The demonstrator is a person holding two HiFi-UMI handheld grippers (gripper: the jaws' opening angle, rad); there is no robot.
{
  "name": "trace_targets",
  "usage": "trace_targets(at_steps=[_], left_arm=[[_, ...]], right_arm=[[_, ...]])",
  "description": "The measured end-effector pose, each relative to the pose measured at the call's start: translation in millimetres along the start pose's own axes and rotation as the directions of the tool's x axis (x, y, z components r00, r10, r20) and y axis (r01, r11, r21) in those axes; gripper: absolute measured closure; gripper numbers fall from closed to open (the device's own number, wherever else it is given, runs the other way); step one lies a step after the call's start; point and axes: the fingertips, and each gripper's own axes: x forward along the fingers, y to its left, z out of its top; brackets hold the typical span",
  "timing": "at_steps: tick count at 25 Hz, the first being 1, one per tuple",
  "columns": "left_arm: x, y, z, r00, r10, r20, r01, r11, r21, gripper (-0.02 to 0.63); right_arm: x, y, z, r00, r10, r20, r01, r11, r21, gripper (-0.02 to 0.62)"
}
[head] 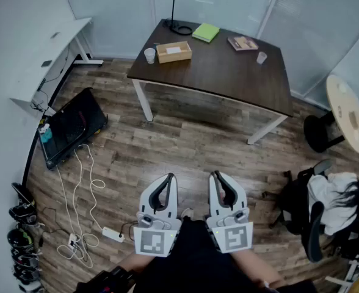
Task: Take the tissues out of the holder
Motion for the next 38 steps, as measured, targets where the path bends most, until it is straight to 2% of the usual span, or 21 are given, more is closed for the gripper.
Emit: trace_targets(at_steps=[8, 19, 27, 32, 38], left_arm=[[8, -9, -3, 1.000, 0.000, -0.010, 0.000, 1.000, -0.002, 0.607], [33, -28, -4, 0.999, -0.031, -0.007, 0.031, 0.999, 0.021, 0.607], [58, -18, -2, 0.999, -0.052, -0.014, 0.052, 0.997, 0.052, 0.607], [83, 8, 5, 1.000, 0.003, 0.024, -0.004, 0.999, 0.040, 0.607], [90, 7, 2, 0.999, 0.028, 0.033, -0.029, 0.999, 0.034, 0.607]], right_arm=[[-2, -7, -6, 0.999, 0.025, -0.022, -0.025, 1.000, 0.007, 0.564], [0, -33, -8, 1.000, 0.010, -0.017, -0.009, 1.000, 0.024, 0.563], [18, -60, -10, 1.000, -0.003, -0.015, 0.003, 1.000, 0.015, 0.563], [42, -76, -11, 1.000, 0.007, 0.010, -0.007, 1.000, 0.015, 0.565], [43, -82, -6, 0.999, 0.008, 0.037, -0.009, 0.999, 0.033, 0.584]])
